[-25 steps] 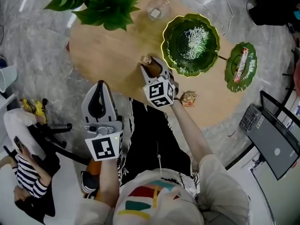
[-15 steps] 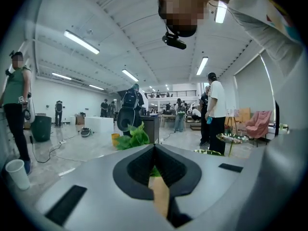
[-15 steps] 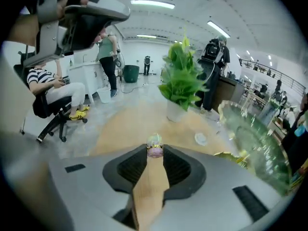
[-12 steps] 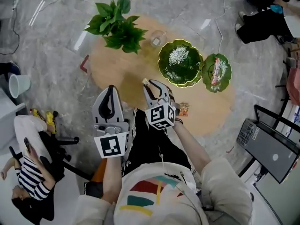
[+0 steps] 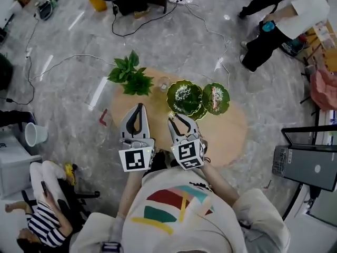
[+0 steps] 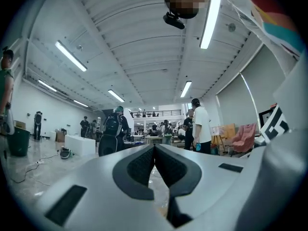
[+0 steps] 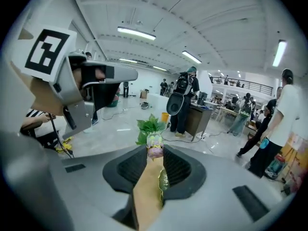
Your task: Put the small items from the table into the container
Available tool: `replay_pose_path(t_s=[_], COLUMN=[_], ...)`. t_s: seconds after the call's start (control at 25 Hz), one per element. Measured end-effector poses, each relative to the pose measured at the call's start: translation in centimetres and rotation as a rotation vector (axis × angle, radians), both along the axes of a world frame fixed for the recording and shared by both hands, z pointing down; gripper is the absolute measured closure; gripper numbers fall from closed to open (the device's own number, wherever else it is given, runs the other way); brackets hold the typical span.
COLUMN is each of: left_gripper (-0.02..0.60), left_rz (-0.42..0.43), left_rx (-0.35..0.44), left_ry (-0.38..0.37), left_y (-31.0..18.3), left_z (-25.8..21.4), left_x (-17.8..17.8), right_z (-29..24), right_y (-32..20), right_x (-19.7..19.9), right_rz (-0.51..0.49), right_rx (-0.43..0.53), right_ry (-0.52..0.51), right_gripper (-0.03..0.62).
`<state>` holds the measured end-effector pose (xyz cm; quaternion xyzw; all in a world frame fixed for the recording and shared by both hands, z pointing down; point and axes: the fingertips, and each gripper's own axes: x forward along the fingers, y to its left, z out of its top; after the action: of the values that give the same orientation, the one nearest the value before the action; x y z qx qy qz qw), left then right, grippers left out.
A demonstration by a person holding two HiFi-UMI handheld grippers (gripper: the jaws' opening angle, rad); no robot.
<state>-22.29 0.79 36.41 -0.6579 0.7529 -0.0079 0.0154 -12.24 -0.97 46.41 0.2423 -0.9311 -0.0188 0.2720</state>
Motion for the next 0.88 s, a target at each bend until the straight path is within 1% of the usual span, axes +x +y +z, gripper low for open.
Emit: replay_pose_path(t_s=[0.08, 0.16, 0.28, 0.36, 0.44, 0.52, 0.68, 0.76, 0.88], left_gripper=[0.574, 0.574, 0.574, 0.574, 0.574, 0.574, 0.572, 0.574, 0.574], left_rz=[0.016, 0.034, 0.06, 0.065, 0.068, 0.075, 0.082, 0.087, 0.073], left_rx=[0.025, 0.048, 0.043, 0.037, 0.031, 0.024, 0.008, -0.016, -0.054], left_ry=[0.002, -0.004, -0.004, -0.007, -0.028, -0.041, -0.026, -0.023, 0.0], left_y=[-0.7, -1.1, -1.1, -1.0, -0.9, -0.9, -0.7, -0.4, 0.0], left_z=[-0.8, -1.5, -1.8, -1.6, -1.4, -1.2, -0.6, 0.0, 1.4], left_x=[0.7, 1.4, 2.0, 2.0, 2.3, 2.5, 2.6, 2.6, 2.3], right_z=[-0.3, -0.2, 0.1, 0.1, 0.5, 1.5, 5.1, 7.8, 12.2], right_y=[0.3, 1.0, 1.6, 1.6, 1.7, 1.1, -2.2, -4.6, -8.3], right_x=[1.3, 2.1, 2.3, 2.2, 2.3, 2.4, 2.9, 3.1, 3.4], right_rz=[0.039, 0.048, 0.038, 0.042, 0.052, 0.089, 0.217, 0.277, 0.329], right_rx=[-0.018, -0.029, -0.014, -0.023, -0.065, -0.118, -0.187, -0.224, -0.225], right_ry=[0.002, 0.019, 0.039, 0.027, 0.003, -0.011, 0.017, 0.064, 0.158], right_gripper=[0.48, 0.48, 0.48, 0.48, 0.48, 0.48, 0.48, 0.48, 0.48])
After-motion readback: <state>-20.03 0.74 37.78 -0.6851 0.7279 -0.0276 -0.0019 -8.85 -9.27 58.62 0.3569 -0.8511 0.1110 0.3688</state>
